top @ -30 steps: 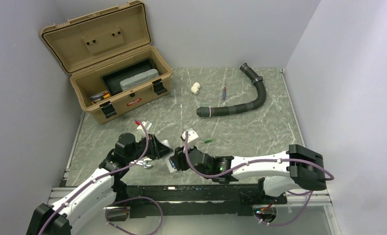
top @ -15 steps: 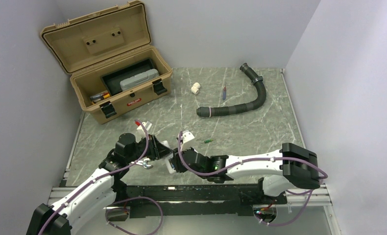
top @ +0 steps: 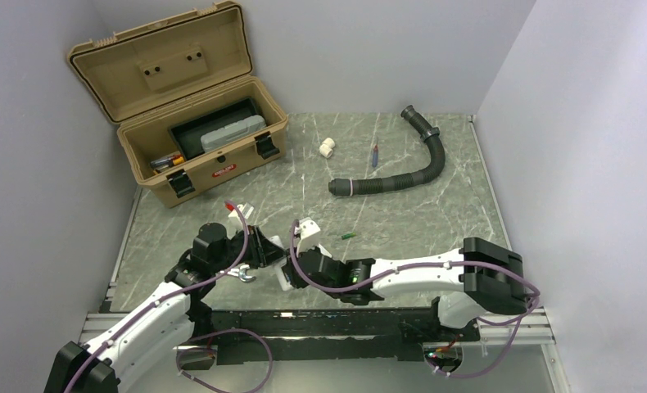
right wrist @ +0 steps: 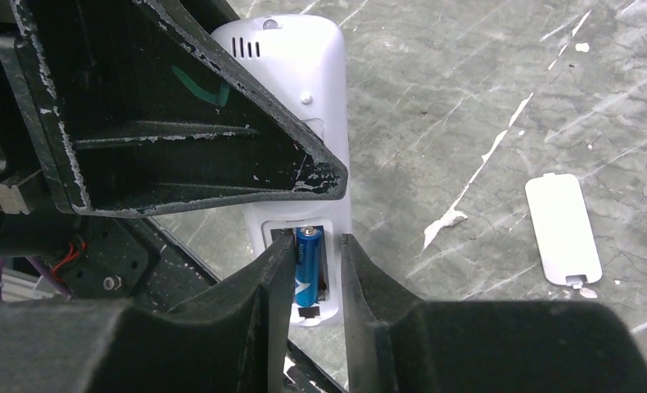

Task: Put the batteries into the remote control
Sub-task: Adjust the battery in the remote control.

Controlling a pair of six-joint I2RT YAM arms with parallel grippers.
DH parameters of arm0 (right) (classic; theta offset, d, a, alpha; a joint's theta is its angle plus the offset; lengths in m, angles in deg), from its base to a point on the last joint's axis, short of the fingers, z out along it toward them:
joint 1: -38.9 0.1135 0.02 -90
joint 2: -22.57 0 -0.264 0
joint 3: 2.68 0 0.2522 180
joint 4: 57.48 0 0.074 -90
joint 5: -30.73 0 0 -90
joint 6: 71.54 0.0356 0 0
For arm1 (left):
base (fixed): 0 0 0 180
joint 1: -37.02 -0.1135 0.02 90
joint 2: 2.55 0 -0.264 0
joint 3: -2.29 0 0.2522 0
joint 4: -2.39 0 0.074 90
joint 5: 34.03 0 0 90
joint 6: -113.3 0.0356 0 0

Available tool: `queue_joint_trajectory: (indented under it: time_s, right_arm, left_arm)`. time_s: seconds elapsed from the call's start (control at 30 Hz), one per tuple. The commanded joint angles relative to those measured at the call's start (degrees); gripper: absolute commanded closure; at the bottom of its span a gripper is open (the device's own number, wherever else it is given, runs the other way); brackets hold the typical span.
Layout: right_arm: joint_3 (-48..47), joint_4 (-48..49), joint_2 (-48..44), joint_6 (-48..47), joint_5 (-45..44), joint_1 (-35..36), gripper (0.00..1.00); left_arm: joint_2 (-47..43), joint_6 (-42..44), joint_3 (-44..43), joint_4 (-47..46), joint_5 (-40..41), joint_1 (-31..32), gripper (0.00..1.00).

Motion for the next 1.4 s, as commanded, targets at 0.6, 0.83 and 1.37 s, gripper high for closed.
queue_joint_trajectory:
  time_s: [0.6,0.83,1.37]
  right_arm:
    - [1.8,7.3,-5.3,-4.4,0.5,-0.3,0.97]
    - [8.4,17.4,-11.2,-10.6,2.7,-0.1,0.99]
    - [12.8,26.3,-12.1,-16.5,6.0,-0.2,0.97]
  left_arm:
    - [0.2,-2.9,-1.0,-3.8,-0.3,0.2,1.00]
    - [1.4,-6.4,-0.2,-6.4,-1.0,0.2,1.00]
    - [1.3,-11.0,0.6,-12.1,-5.8,0.2,1.00]
